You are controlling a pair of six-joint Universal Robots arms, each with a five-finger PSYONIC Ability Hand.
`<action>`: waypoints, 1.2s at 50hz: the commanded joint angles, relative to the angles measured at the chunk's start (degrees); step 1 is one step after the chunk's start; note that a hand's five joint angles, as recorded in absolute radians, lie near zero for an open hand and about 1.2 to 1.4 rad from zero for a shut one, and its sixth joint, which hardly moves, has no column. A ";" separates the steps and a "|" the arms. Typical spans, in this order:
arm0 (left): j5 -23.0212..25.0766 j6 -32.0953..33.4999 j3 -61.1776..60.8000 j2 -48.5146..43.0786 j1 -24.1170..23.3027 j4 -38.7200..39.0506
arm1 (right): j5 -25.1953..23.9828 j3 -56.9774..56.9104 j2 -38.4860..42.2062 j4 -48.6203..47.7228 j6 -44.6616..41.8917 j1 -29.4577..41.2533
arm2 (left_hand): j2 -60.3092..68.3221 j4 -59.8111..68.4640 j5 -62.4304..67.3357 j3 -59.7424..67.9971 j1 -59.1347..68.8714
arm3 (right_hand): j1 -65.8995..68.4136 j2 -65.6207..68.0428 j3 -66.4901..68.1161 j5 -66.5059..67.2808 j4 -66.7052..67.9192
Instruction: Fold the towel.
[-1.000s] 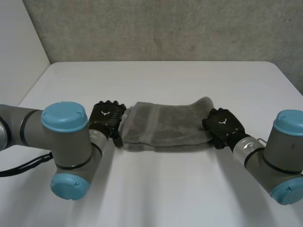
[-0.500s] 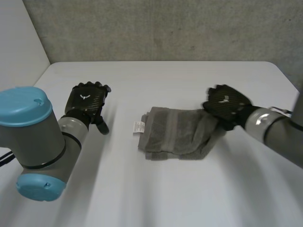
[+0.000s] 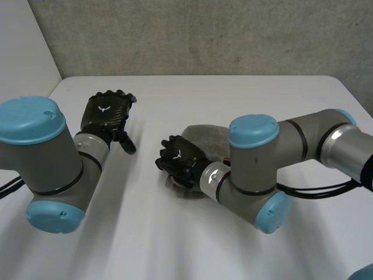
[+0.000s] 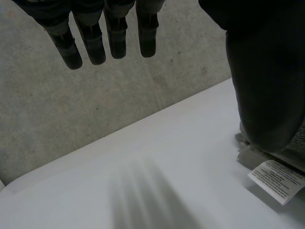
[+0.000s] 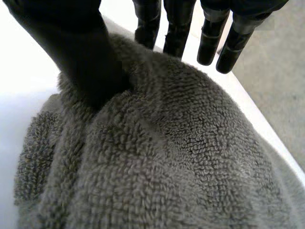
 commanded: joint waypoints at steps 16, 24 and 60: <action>0.03 -7.20 13.17 -6.88 -4.14 -0.53 | 3.24 17.70 -23.83 0.83 31.32 -17.65 | -2.01 -3.76 -0.78 -3.30 -4.10 | -37.68 -36.37 -3.01 -38.28 -4.35; 4.15 -7.73 16.70 -12.50 -8.88 -0.53 | 2.89 19.99 -22.52 2.16 32.90 -22.76 | -1.34 -3.76 -0.10 -3.30 -3.42 | -37.68 -36.37 -3.01 -38.28 -4.35; 10.23 -7.03 10.90 -21.30 -7.49 -1.06 | 5.44 10.15 -3.88 -1.79 38.53 -14.94 | -1.34 -3.76 -0.10 -3.30 -3.42 | -37.68 -36.37 -3.01 -38.28 -4.35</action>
